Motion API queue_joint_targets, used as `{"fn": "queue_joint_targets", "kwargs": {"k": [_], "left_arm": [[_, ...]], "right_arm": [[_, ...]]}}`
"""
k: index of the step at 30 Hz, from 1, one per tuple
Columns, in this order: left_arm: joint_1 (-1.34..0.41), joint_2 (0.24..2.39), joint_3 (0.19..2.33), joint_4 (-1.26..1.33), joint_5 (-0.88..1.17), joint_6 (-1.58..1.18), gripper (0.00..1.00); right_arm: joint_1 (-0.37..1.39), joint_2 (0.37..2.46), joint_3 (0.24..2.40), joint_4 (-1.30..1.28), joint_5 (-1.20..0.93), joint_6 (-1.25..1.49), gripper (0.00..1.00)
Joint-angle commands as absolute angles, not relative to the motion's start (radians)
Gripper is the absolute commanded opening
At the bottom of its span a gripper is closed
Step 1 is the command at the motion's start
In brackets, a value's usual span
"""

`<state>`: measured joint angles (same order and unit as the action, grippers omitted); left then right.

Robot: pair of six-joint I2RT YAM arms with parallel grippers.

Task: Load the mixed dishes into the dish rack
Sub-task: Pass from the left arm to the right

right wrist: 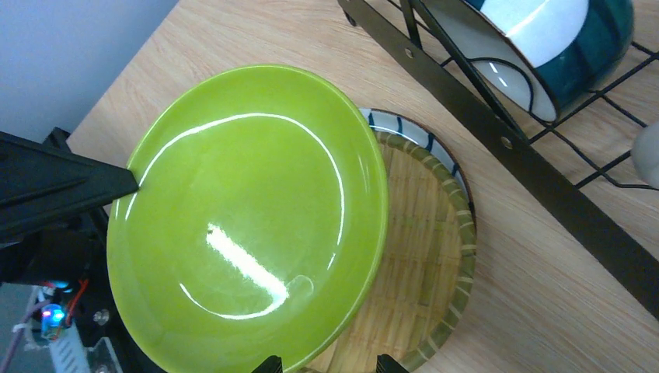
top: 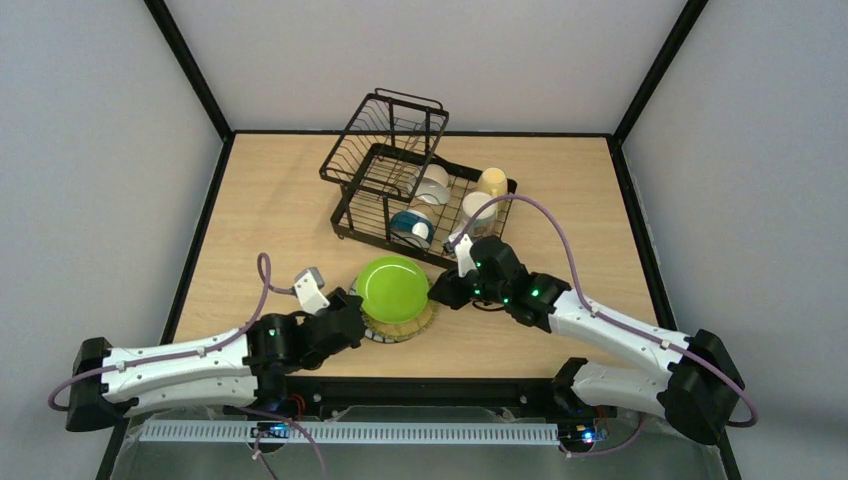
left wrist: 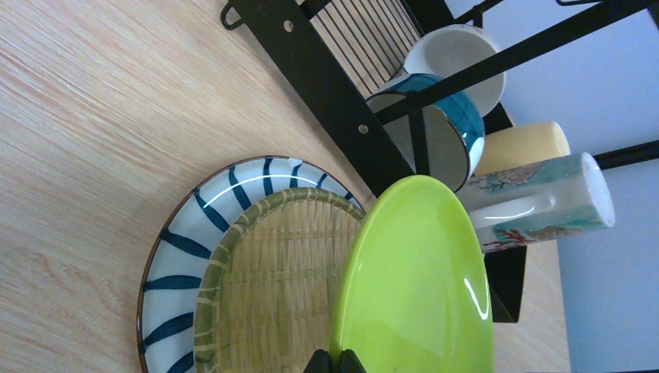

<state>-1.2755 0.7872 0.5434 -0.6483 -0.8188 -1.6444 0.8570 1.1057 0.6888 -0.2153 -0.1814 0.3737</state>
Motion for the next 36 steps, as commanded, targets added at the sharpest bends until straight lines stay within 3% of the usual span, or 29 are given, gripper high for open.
{"fn": "queue_joint_targets", "kwargs": {"k": [1, 27, 36], "left_arm": [[-1.281, 0.741, 0.566, -0.623, -0.831, -1.588, 0.02], [-1.28, 0.646, 0.562, -0.642, -0.807, -1.525, 0.02], [-1.281, 0.625, 0.557, -0.648, -0.797, -1.516, 0.02]], "right_arm": [[0.862, 1.081, 0.669, -0.135, -0.237, 0.408, 0.69], [0.862, 1.024, 0.669, -0.111, -0.243, 0.433, 0.71], [0.862, 0.991, 0.644, -0.126, -0.204, 0.434, 0.8]]}}
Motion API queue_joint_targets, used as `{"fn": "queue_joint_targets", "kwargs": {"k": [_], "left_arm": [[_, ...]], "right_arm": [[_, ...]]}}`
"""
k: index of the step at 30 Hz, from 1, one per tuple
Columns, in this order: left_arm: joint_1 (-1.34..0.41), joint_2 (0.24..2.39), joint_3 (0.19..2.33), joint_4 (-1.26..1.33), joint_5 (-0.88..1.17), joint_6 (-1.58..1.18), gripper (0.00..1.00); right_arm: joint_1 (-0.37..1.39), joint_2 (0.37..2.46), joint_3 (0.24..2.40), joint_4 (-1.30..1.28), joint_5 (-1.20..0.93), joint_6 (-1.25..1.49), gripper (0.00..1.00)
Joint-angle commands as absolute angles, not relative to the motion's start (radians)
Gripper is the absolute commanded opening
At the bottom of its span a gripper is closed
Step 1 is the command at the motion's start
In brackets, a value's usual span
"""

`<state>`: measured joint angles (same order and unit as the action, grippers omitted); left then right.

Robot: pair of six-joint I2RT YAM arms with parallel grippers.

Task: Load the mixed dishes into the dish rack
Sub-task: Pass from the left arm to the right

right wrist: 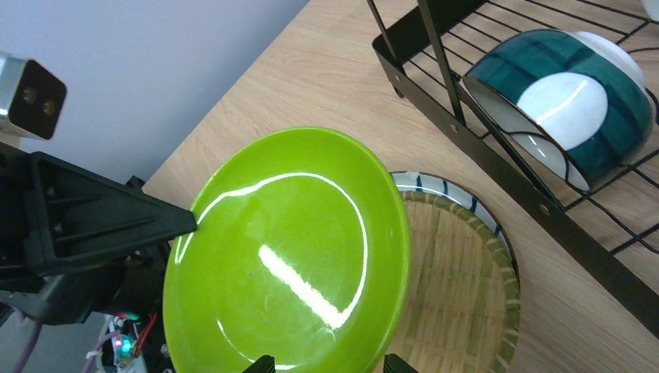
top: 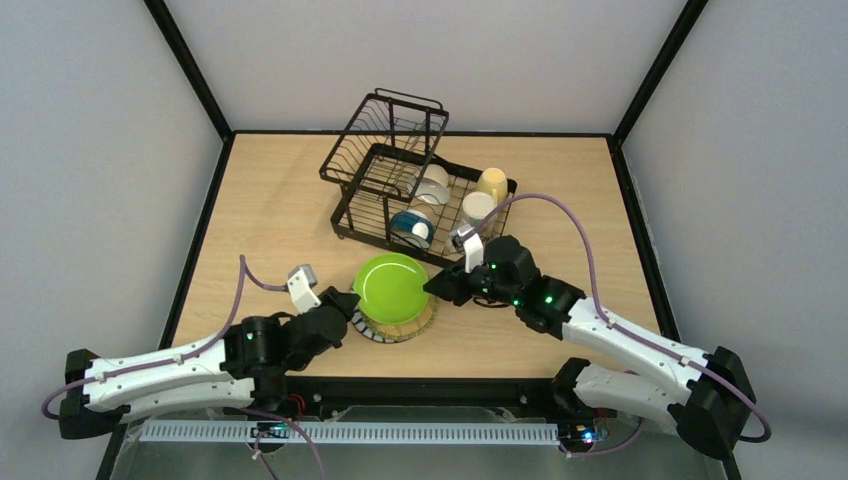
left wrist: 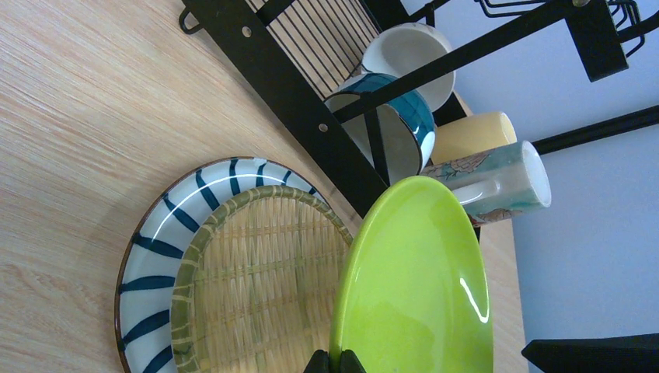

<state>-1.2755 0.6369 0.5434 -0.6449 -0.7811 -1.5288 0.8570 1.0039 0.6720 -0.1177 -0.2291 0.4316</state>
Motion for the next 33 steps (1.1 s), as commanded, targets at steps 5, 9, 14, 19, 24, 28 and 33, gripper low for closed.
{"fn": "queue_joint_targets", "kwargs": {"k": [5, 9, 14, 19, 24, 28, 33], "left_arm": [[-1.281, 0.618, 0.567, -0.644, -0.791, -1.496, 0.02], [-1.28, 0.607, 0.573, -0.64, -0.782, -1.481, 0.02], [-1.281, 0.596, 0.577, -0.64, -0.771, -1.473, 0.02], [-1.28, 0.593, 0.581, -0.629, -0.757, -1.458, 0.02], [-1.28, 0.593, 0.597, -0.626, -0.746, -1.437, 0.02], [-1.281, 0.59, 0.606, -0.615, -0.737, -1.417, 0.02], [-1.281, 0.588, 0.612, -0.604, -0.717, -1.397, 0.02]], "right_arm": [[0.862, 0.998, 0.618, -0.082, -0.217, 0.445, 0.85], [0.862, 0.999, 0.608, -0.052, -0.221, 0.448, 0.87], [0.862, 1.004, 0.606, -0.022, -0.244, 0.453, 0.89], [0.862, 1.009, 0.6, -0.008, -0.253, 0.461, 0.9], [0.862, 1.009, 0.594, 0.028, -0.249, 0.466, 0.9], [0.862, 1.011, 0.586, 0.041, -0.25, 0.47, 0.91], [0.861, 1.011, 0.571, 0.071, -0.255, 0.48, 0.91]]}}
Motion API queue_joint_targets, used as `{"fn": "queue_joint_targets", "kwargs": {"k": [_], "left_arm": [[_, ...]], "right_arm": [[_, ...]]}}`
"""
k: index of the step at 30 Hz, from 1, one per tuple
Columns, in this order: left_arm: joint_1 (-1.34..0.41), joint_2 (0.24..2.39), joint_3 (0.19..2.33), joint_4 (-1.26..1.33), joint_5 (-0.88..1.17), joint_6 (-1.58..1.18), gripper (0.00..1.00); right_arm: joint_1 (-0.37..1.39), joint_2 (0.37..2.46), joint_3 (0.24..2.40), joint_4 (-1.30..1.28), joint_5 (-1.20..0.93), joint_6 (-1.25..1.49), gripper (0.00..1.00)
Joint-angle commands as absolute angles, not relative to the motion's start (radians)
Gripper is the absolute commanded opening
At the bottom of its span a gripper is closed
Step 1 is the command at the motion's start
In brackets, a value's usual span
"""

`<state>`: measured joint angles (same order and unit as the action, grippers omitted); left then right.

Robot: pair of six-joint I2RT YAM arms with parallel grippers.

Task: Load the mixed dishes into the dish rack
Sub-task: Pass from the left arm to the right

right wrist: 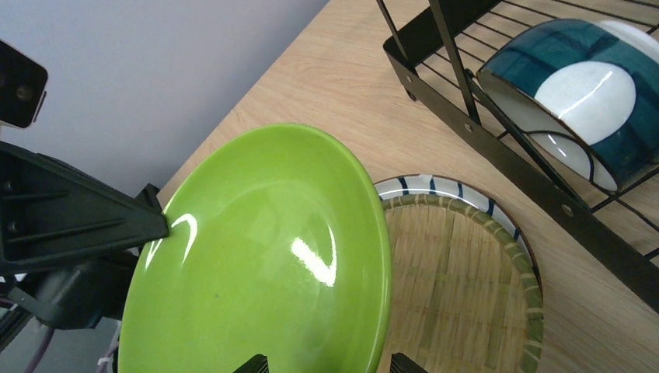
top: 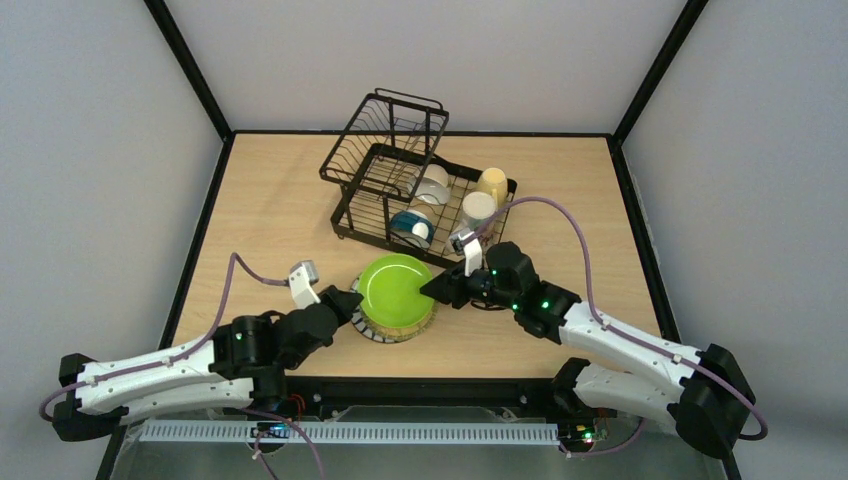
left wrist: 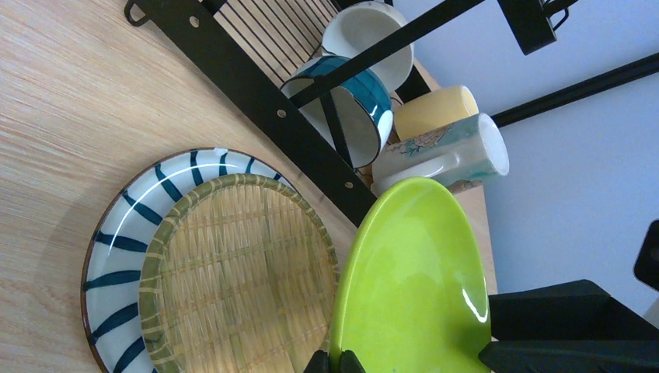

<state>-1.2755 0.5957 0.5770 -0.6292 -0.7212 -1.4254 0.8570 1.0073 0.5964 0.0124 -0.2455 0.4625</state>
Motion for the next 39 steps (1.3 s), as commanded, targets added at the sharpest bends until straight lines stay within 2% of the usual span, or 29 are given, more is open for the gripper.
{"fn": "queue_joint_targets", "kwargs": {"k": [1, 18, 25, 30, 32, 33, 36, 37, 39], "left_arm": [[-1.281, 0.587, 0.611, -0.601, -0.713, -1.394, 0.02], [-1.281, 0.589, 0.6, -0.517, -0.673, -1.355, 0.02], [-1.281, 0.592, 0.602, -0.493, -0.666, -1.351, 0.02], [-1.28, 0.596, 0.599, -0.48, -0.66, -1.353, 0.02], [-1.281, 0.6, 0.598, -0.475, -0.655, -1.354, 0.02], [-1.281, 0.603, 0.597, -0.475, -0.652, -1.356, 0.04], [-1.28, 0.602, 0.588, -0.48, -0.648, -1.376, 0.15], [-1.28, 0.6, 0.584, -0.482, -0.648, -1.383, 0.2], [-1.281, 0.594, 0.576, -0.484, -0.649, -1.396, 0.28]], "right_arm": [[0.861, 1.012, 0.569, 0.077, -0.258, 0.481, 0.9], [0.861, 1.051, 0.565, 0.16, -0.341, 0.508, 0.86], [0.861, 1.042, 0.569, 0.166, -0.345, 0.511, 0.77], [0.86, 1.023, 0.572, 0.158, -0.336, 0.508, 0.56], [0.859, 1.018, 0.57, 0.157, -0.333, 0.508, 0.43], [0.859, 1.016, 0.57, 0.154, -0.333, 0.508, 0.32], [0.849, 1.008, 0.568, 0.151, -0.339, 0.509, 0.06], [0.846, 1.005, 0.568, 0.15, -0.34, 0.509, 0.01], [0.844, 0.998, 0.569, 0.147, -0.343, 0.508, 0.0]]}}
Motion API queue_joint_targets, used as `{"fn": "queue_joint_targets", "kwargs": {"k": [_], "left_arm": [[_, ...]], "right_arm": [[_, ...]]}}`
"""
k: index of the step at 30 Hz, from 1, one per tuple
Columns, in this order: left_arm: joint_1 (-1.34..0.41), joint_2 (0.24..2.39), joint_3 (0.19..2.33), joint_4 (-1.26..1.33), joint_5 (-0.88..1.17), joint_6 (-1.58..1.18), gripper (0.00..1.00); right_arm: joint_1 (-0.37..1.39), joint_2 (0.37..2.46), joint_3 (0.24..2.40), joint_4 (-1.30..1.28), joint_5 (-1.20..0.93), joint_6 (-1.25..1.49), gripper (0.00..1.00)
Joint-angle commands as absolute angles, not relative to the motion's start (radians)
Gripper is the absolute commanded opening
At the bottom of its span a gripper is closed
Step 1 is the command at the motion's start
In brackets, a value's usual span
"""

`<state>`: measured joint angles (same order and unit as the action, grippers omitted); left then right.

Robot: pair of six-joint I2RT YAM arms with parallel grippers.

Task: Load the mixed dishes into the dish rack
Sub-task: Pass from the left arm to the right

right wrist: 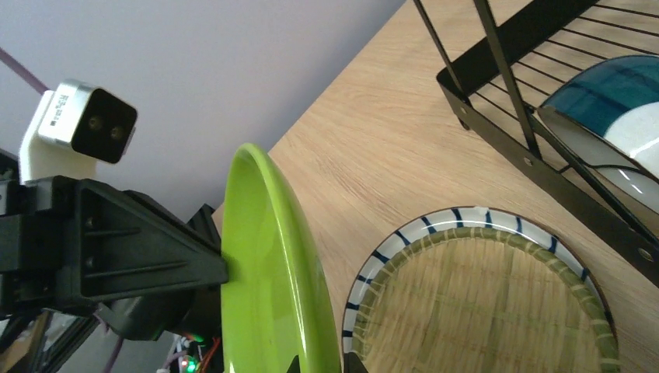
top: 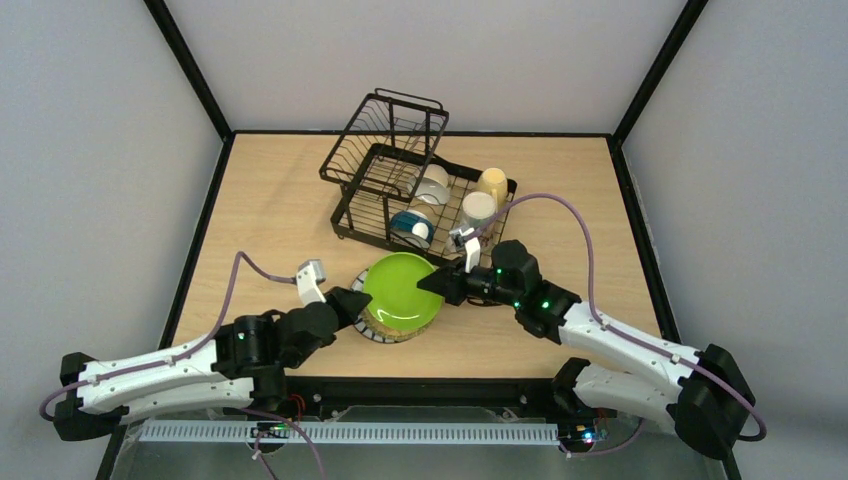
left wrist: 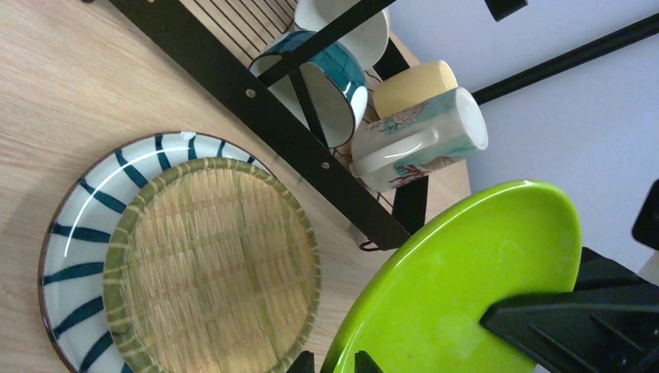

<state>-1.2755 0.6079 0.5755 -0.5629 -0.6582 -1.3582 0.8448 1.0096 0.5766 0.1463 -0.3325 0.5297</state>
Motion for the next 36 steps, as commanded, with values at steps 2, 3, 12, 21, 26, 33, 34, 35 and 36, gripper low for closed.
{"fn": "queue_joint_targets", "kwargs": {"k": [2, 3, 12, 21, 26, 33, 34, 35, 36], "left_arm": [[-1.279, 0.591, 0.571, -0.488, -0.652, -1.407, 0.37], [-1.281, 0.591, 0.571, -0.491, -0.654, -1.411, 0.4], [-1.281, 0.595, 0.612, -0.567, -0.71, -1.452, 0.67], [-1.281, 0.68, 0.687, -0.64, -0.742, -1.443, 0.77], [-1.281, 0.75, 0.771, -0.709, -0.738, -1.363, 0.79], [-1.279, 0.748, 0.867, -0.784, -0.74, -1.185, 0.82], [-1.278, 0.741, 0.874, -0.789, -0.743, -1.162, 0.82], [-1.278, 0.732, 0.876, -0.793, -0.746, -1.131, 0.82], [-1.278, 0.724, 0.879, -0.798, -0.748, -1.115, 0.82]], "right_arm": [[0.843, 0.992, 0.569, 0.141, -0.346, 0.505, 0.0], [0.842, 0.989, 0.57, 0.139, -0.349, 0.503, 0.0], [0.841, 0.937, 0.626, 0.047, -0.327, 0.438, 0.0], [0.841, 0.95, 0.838, -0.111, -0.235, 0.282, 0.0], [0.841, 1.019, 1.021, -0.179, -0.173, 0.196, 0.0], [0.841, 1.21, 1.332, -0.229, -0.047, 0.06, 0.0], [0.839, 1.241, 1.371, -0.229, -0.031, 0.035, 0.0], [0.837, 1.273, 1.412, -0.229, -0.018, 0.012, 0.0], [0.83, 1.303, 1.452, -0.229, -0.008, 0.0, 0.0]]}}
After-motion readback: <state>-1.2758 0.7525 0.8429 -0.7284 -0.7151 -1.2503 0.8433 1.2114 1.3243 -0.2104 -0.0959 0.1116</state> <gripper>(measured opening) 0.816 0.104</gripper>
